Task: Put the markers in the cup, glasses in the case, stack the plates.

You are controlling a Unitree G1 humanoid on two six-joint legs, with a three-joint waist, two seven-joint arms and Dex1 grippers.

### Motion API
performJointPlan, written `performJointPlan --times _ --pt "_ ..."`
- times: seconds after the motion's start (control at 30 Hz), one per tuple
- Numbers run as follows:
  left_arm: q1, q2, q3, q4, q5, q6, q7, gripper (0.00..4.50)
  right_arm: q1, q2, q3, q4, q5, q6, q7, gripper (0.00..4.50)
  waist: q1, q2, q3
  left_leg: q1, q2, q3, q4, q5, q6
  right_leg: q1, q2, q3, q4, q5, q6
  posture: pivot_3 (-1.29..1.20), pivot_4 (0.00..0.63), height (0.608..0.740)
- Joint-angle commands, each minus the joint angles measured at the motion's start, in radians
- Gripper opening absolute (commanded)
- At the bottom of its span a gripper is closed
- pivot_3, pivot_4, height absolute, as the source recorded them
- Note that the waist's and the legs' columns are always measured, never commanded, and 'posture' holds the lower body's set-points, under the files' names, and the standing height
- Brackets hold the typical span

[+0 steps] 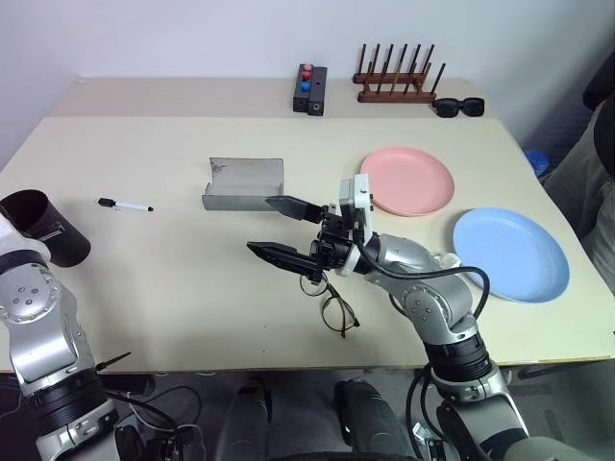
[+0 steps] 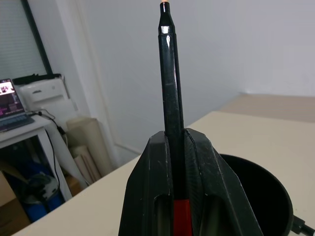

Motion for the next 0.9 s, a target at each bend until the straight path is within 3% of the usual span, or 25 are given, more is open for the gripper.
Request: performJointPlan --times 0.03,0.23,0.6,0.77,0.87,0.9 --pt "-0.002 0.005 0.008 -0.02 -0.006 -0.028 0.009 0.42 -0.016 0.006 -0.001 -0.031 0.02 0.002 0.004 4.5 0.0 0.0 0.0 0.0 0.0 0.0 0.0 0.0 0.0 0.0 0.0 0.0 0.0 0.0 0.0 0.0 0.15 0.74" --pt "-0.007 0.005 0.003 -0.018 0.005 -0.02 0.027 3.1 -0.017 0.007 -0.001 -0.03 0.021 0.009 0.005 4.5 0.0 0.0 0.0 0.0 0.0 0.0 0.0 0.0 0.0 0.0 0.0 0.0 0.0 0.0 0.0 0.0 0.15 0.74" --pt "-0.076 0.014 -0.021 -0.072 -0.038 0.001 0.019 3.1 -0.02 0.007 -0.004 -0.028 0.015 0.006 0.007 4.5 0.002 0.0 0.0 0.0 0.0 0.0 0.0 0.0 0.0 0.0 0.0 0.0 0.0 0.0 0.0 0.0 0.15 0.74" --pt "-0.241 0.04 -0.174 -0.142 -0.103 0.194 -0.082 3.1 -0.024 0.002 -0.013 -0.018 0.009 -0.004 0.01 4.5 0.012 -0.001 0.0 -0.001 0.0 0.0 0.0 0.0 0.0 0.0 0.0 0.0 -0.001 0.0 0.0 0.0 0.15 0.74" --pt "-0.359 -0.003 -0.243 -0.096 -0.097 0.452 -0.02 4.46 -0.027 0.003 -0.016 -0.012 0.004 -0.009 0.006 4.5 0.007 0.0 0.0 0.0 0.0 0.0 0.0 0.0 0.0 0.001 0.0 0.0 -0.001 0.0 0.0 0.0 0.15 0.74" --pt "-0.395 -0.025 -0.249 -0.077 -0.089 0.512 0.013 4.46 -0.027 0.003 -0.017 -0.01 0.002 -0.011 0.004 4.5 0.006 0.0 0.0 0.0 0.0 0.0 0.0 0.0 0.0 0.001 0.0 0.0 -0.001 0.001 0.002 0.0 0.15 0.74"
